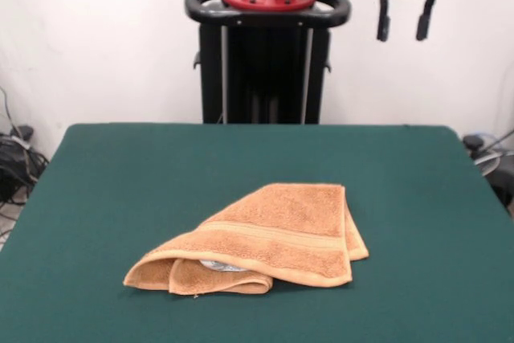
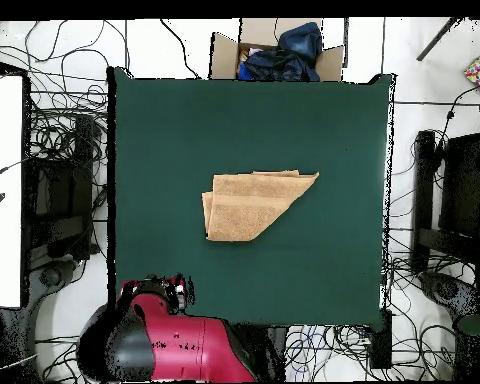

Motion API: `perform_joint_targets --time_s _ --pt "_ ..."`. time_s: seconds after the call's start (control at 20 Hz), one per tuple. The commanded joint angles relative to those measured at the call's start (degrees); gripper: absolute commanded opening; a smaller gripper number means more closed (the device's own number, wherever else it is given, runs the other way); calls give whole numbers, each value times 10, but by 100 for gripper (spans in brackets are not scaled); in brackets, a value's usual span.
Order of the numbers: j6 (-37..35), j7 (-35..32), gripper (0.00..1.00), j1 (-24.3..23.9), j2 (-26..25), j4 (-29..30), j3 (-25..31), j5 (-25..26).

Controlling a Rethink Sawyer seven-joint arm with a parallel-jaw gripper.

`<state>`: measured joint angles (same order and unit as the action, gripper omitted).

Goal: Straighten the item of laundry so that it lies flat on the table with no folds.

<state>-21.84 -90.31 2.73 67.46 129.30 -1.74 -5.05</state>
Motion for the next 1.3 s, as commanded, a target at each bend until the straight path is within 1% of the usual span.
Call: perform_joint_targets --time_s 0.05,0.2,0.4,0.5,0.55,0.7,0.95,1.1,1.3 --pt "-51 -111 100 -2 6 3 -3 -16" --pt "-43 -108 100 -7 2 9 4 -20" --pt "-45 -107 100 -9 -8 -12 -3 -10" --pt "-63 -81 100 -36 -16 -31 15 -18" --pt "-77 -73 100 -44 -24 -50 19 -17" --pt "-80 -53 100 -70 -65 -100 39 -13" --pt "-88 -41 100 -90 -131 -184 47 8" --pt "-89 -42 100 -92 -166 -220 42 20" --pt "-65 -43 100 -96 -211 -257 43 21"
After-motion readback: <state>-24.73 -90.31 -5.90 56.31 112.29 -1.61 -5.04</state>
